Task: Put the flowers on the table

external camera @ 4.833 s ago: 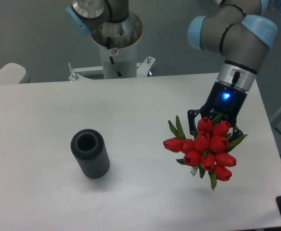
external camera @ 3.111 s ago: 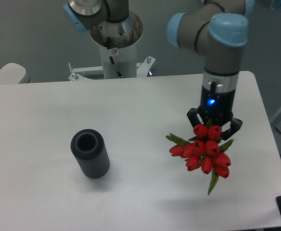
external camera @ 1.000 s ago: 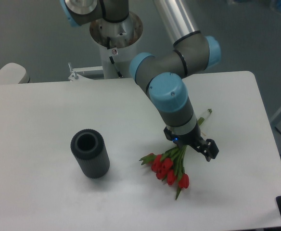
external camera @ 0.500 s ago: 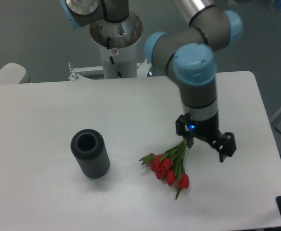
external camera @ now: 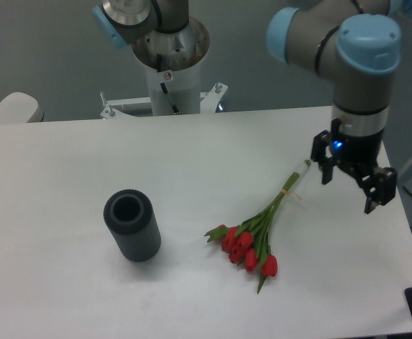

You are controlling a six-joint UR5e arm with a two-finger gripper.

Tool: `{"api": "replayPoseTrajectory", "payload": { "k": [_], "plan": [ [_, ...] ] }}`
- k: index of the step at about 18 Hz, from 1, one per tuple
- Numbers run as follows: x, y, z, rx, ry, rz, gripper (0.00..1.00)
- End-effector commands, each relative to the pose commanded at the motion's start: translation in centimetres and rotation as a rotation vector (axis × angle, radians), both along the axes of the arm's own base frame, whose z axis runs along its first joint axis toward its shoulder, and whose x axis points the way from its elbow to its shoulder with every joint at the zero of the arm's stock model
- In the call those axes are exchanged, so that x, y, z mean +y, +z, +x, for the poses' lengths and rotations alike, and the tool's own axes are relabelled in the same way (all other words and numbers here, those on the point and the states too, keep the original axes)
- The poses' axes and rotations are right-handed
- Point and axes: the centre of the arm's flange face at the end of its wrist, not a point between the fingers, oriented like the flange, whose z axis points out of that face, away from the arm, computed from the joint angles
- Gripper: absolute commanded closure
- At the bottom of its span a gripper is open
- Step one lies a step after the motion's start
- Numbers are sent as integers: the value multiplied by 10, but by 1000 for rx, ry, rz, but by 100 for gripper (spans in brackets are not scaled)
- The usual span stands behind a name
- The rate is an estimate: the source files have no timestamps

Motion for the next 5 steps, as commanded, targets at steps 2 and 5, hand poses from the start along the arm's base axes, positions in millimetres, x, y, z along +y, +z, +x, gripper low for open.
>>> {"api": "replayPoseTrajectory", "payload": {
  "k": [2,5],
  "plan": [
    [-4,-1,-3,-3,4,5,0],
    [-4,-1,-3,0,5,4,0]
  ]
}}
